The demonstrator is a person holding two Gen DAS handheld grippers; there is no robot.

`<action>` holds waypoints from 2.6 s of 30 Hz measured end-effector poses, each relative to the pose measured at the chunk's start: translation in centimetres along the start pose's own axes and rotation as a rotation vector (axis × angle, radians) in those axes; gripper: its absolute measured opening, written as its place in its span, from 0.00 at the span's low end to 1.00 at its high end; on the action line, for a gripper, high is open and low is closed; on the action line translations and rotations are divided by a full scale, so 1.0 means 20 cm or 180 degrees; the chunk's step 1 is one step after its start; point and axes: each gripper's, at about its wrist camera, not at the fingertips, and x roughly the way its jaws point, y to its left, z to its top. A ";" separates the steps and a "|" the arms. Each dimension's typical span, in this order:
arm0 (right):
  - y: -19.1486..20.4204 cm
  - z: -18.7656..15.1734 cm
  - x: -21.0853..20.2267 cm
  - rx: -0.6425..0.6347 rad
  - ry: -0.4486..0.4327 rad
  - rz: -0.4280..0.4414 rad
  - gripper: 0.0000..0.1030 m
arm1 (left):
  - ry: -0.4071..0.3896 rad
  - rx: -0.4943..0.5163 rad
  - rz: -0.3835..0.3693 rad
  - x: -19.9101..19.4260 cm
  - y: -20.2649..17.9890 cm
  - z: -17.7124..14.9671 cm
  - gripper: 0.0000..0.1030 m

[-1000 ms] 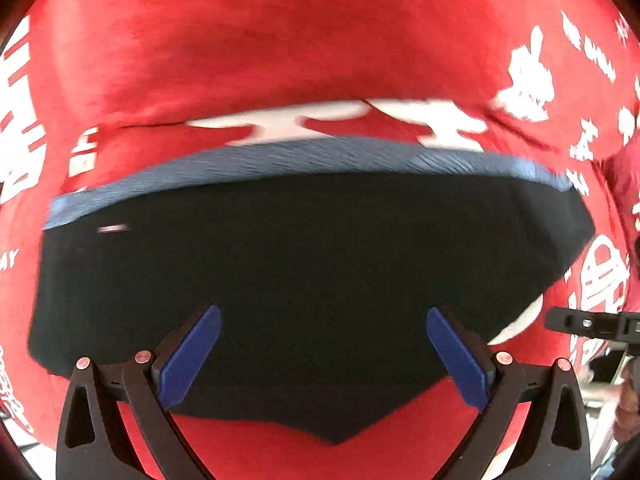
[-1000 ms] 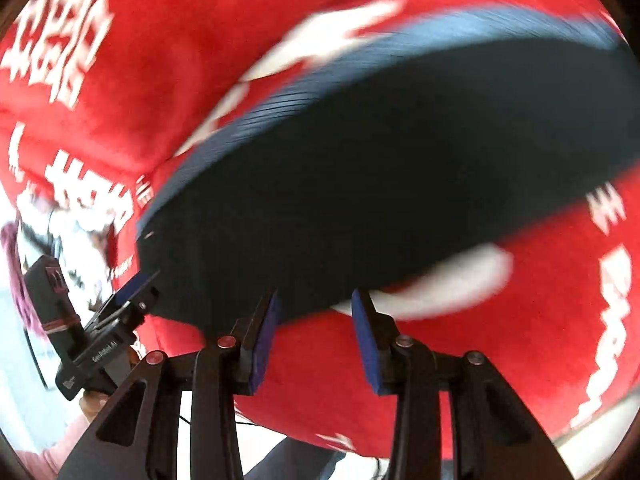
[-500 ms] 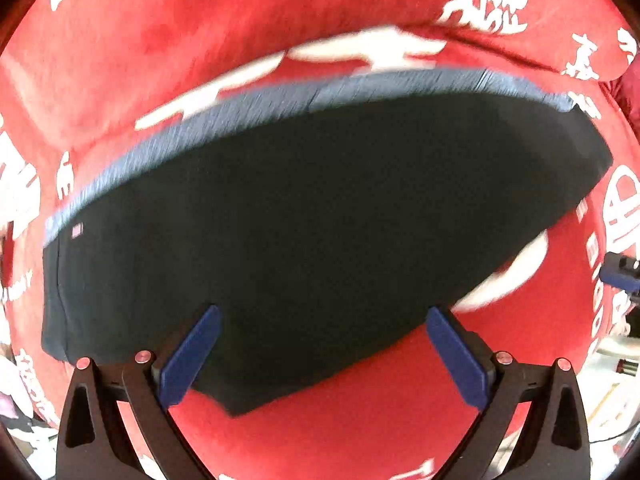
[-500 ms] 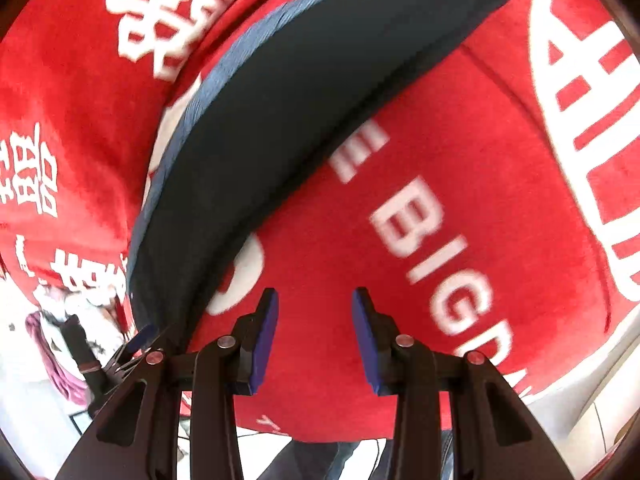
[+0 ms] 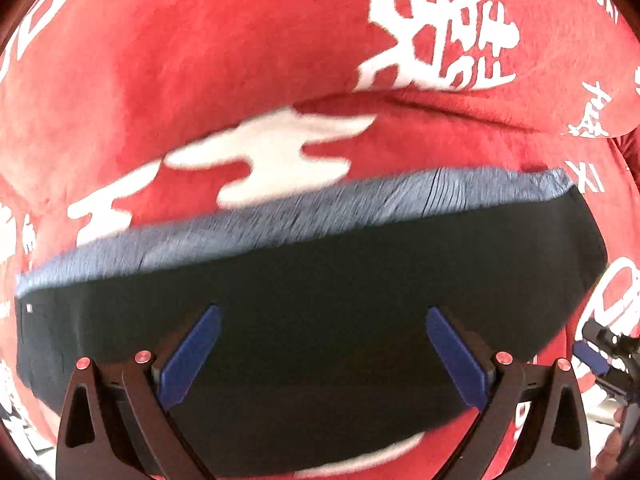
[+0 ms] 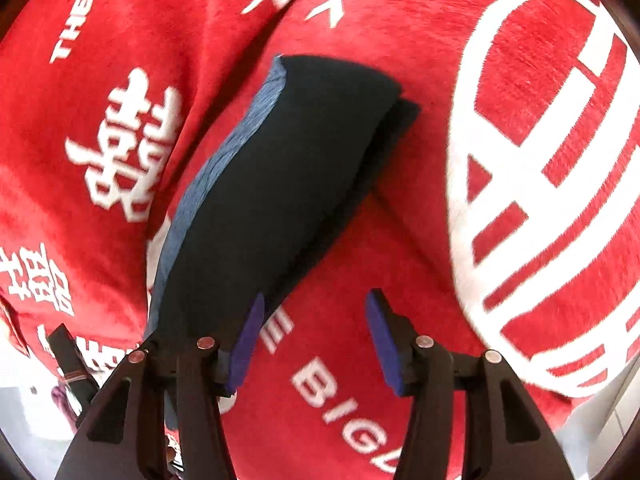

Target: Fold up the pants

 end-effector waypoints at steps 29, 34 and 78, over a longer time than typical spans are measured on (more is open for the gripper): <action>0.01 0.37 0.08 0.0156 -0.0270 0.0850 0.13 | -0.0246 -0.0029 0.0112 0.17 -0.27 0.05 1.00; 0.35 0.25 -0.15 -0.0739 -0.0412 0.0802 0.13 | -0.0337 0.0010 0.0183 0.17 -0.29 -0.02 1.00; 0.88 -0.65 0.44 -0.0667 0.0768 0.0649 0.47 | 0.0112 -0.0355 -0.1223 -0.22 0.84 -0.33 0.90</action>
